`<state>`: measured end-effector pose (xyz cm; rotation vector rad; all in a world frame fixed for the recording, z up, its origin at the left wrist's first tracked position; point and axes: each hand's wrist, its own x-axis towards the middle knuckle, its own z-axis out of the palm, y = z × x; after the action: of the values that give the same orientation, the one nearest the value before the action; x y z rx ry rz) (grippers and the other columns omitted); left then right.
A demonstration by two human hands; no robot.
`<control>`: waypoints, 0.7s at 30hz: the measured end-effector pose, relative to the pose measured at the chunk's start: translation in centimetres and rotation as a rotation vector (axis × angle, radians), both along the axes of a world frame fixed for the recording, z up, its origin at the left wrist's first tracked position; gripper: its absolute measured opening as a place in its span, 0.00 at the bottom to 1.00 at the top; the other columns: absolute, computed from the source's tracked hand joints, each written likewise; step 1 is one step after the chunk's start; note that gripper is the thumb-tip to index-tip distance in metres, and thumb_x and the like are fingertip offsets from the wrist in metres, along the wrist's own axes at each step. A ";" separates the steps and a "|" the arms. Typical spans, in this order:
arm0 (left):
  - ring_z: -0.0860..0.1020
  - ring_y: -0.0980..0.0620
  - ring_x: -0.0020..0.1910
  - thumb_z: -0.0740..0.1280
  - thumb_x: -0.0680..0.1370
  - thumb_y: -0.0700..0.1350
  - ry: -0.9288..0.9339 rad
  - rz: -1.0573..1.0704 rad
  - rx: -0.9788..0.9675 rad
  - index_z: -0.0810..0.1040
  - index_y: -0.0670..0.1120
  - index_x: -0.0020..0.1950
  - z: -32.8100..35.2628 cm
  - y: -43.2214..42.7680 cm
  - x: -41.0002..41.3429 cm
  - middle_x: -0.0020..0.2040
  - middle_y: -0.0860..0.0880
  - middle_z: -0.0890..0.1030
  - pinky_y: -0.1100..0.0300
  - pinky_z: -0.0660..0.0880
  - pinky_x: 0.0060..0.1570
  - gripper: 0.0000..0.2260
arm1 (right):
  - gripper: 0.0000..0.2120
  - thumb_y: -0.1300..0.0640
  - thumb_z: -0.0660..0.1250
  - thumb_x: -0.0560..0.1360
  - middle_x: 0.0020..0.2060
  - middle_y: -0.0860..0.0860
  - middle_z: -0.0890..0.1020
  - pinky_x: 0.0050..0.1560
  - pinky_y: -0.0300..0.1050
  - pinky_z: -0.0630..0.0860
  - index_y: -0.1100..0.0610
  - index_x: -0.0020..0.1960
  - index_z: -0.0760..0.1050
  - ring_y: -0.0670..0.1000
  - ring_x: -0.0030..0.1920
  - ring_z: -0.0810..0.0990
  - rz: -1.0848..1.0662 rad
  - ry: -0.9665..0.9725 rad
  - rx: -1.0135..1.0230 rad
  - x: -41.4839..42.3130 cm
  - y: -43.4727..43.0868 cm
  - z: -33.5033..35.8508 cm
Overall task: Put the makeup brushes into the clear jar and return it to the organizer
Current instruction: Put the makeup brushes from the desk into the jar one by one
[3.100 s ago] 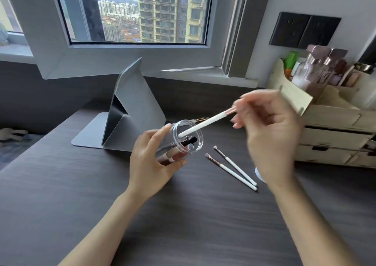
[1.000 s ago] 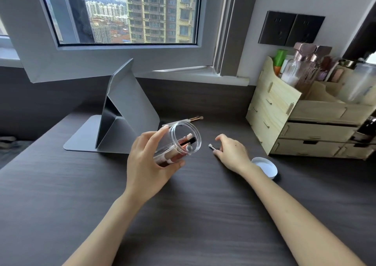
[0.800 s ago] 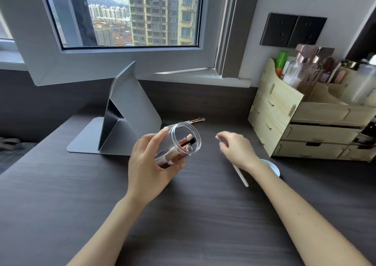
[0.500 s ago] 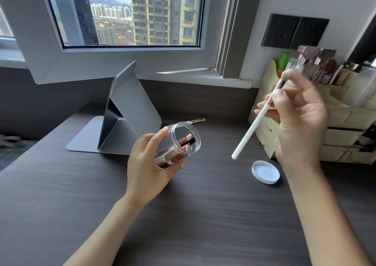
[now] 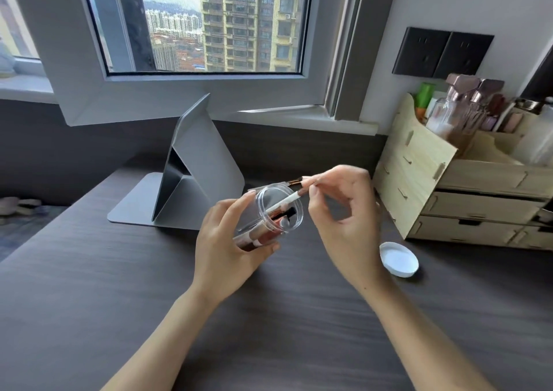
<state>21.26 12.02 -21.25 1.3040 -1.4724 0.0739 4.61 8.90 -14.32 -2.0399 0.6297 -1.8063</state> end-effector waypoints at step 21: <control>0.71 0.69 0.49 0.78 0.58 0.51 0.343 0.149 -0.028 0.74 0.48 0.63 0.7 -0.2 1.1 0.50 0.54 0.75 0.77 0.65 0.49 0.34 | 0.28 0.68 0.51 0.76 0.77 0.53 0.55 0.75 0.49 0.54 0.58 0.76 0.52 0.53 0.76 0.52 -0.361 1.398 0.336 4.0 -18.4 -6.4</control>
<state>22.34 11.83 -20.54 1.3279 -1.0804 -0.0309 8.62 -9.45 -20.70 -2.7578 1.5441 -0.0190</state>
